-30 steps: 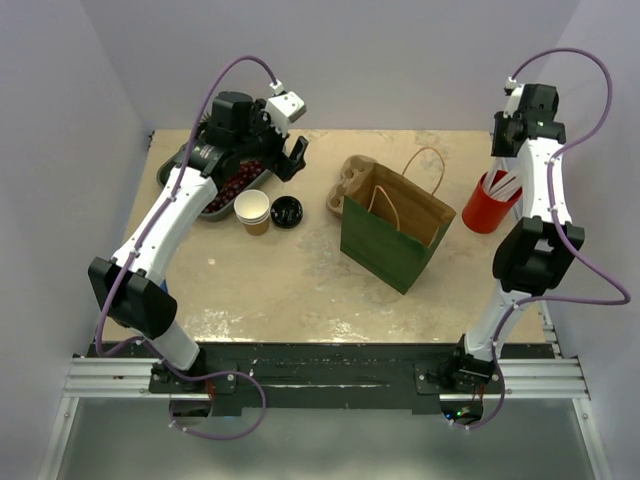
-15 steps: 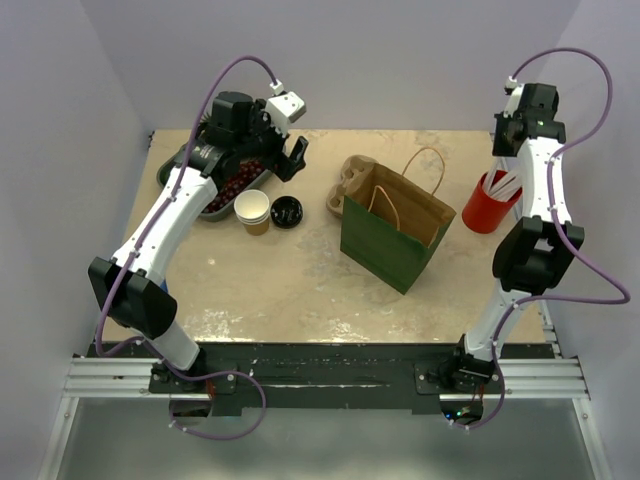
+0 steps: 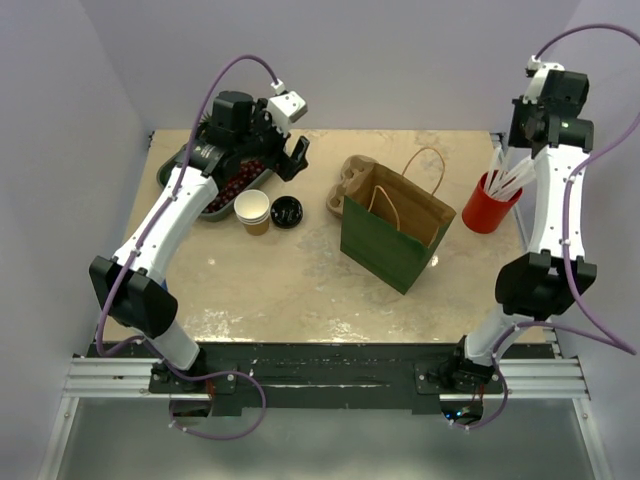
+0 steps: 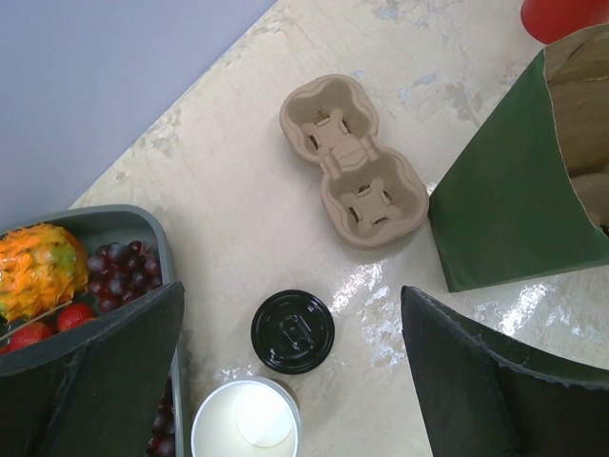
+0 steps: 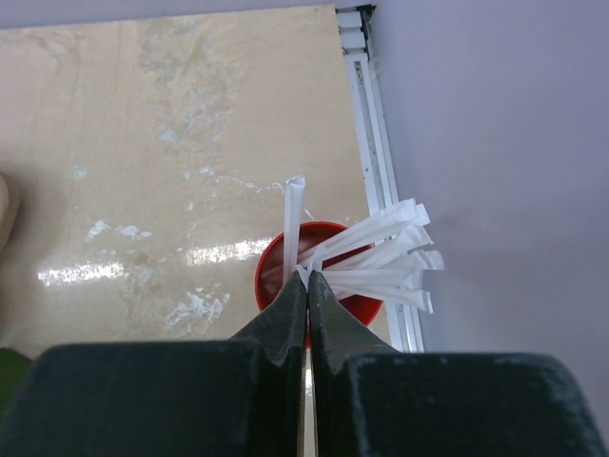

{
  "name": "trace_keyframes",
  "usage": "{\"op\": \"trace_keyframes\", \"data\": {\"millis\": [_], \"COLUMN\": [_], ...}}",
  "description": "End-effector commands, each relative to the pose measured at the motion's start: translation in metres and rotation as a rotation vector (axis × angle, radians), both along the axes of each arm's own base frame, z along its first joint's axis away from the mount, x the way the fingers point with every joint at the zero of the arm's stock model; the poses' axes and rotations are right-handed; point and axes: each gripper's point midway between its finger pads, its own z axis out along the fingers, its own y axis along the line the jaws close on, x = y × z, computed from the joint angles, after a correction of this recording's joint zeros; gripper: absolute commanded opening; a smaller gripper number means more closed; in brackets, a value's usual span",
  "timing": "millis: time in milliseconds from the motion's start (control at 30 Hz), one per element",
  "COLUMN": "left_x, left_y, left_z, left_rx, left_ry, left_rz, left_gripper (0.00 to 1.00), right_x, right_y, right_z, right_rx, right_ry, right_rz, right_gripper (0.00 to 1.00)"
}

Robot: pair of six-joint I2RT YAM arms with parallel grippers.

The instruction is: Pack the takeout coffee

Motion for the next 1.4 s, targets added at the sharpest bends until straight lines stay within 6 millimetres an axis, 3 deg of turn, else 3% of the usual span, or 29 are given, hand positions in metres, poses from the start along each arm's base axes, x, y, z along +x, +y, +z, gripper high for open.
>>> {"op": "trace_keyframes", "data": {"millis": [0,167,433,633,700,833,933,1100,1367], "left_x": [0.006,0.008,0.008,0.002,0.002,0.002,0.002,0.003,0.007], "left_y": [-0.005,-0.006,-0.009,-0.008,-0.007,-0.005,-0.005,-0.007,-0.011], "left_z": [0.016,0.02,0.025,0.019,0.017,0.012,0.009,0.005,0.001], "left_rx": [-0.041,-0.049,-0.063,-0.066,-0.06,-0.047,-0.044,-0.037,-0.043], "left_ry": [-0.051,-0.064,-0.068,-0.048,-0.049,-0.04,-0.035,-0.028,-0.017], "left_rz": [-0.022,-0.024,-0.031,-0.035,-0.034,-0.029,-0.03,-0.038,-0.049], "left_gripper": [1.0,1.0,1.0,1.0,1.0,1.0,1.0,1.0,1.0], "right_x": [-0.012,-0.021,-0.01,0.013,0.02,0.024,0.023,0.02,0.031], "right_y": [0.007,0.009,0.002,-0.007,-0.005,0.006,0.006,-0.007,-0.013], "right_z": [0.05,0.073,0.027,-0.006,-0.019,-0.022,-0.012,-0.019,-0.037], "right_rx": [0.016,0.004,-0.002,0.005,0.029,0.074,0.059,0.029,0.056], "right_ry": [-0.103,-0.162,-0.078,-0.026,0.007,0.012,-0.011,0.017,0.037], "right_rz": [0.01,0.011,0.021,0.019,0.034,0.081,0.088,0.064,0.077], "right_gripper": [0.0,0.0,0.0,0.0,0.05,0.39,0.44,0.42,0.26]}}
